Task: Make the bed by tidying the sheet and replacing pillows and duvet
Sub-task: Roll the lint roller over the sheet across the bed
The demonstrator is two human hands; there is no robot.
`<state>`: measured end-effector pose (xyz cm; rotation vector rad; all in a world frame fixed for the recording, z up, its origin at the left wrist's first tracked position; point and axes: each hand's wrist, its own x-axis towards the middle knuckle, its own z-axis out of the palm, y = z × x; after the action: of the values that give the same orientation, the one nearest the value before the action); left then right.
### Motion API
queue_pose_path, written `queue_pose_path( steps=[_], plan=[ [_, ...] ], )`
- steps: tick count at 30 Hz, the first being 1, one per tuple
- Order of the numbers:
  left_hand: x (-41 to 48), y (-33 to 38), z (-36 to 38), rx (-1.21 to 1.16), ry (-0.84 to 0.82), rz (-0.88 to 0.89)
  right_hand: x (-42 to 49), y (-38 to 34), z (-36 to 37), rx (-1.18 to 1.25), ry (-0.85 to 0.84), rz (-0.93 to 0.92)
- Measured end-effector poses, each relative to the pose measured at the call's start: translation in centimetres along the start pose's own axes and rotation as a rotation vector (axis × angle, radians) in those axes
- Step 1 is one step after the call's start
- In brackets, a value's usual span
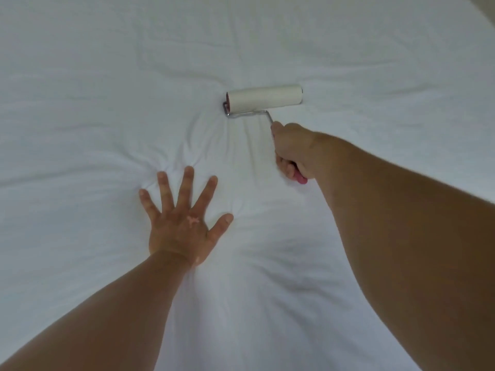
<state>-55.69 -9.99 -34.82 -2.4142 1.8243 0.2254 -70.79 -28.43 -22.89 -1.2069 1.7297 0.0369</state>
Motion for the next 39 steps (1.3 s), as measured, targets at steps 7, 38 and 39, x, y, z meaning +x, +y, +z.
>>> queue_pose_path(
  steps=[7,38,39],
  plan=[
    [-0.2,-0.2,-2.0,-0.019,-0.092,0.035,-12.8,16.5,1.2,-0.061,0.004,0.119],
    [-0.7,-9.8,-1.3,-0.064,-0.089,-0.05,-6.1,-0.2,10.9,0.008,-0.087,-0.038],
    [-0.7,-9.8,-1.3,-0.065,-0.09,-0.048,-5.9,-0.6,10.8,0.041,-0.113,0.003]
  ],
)
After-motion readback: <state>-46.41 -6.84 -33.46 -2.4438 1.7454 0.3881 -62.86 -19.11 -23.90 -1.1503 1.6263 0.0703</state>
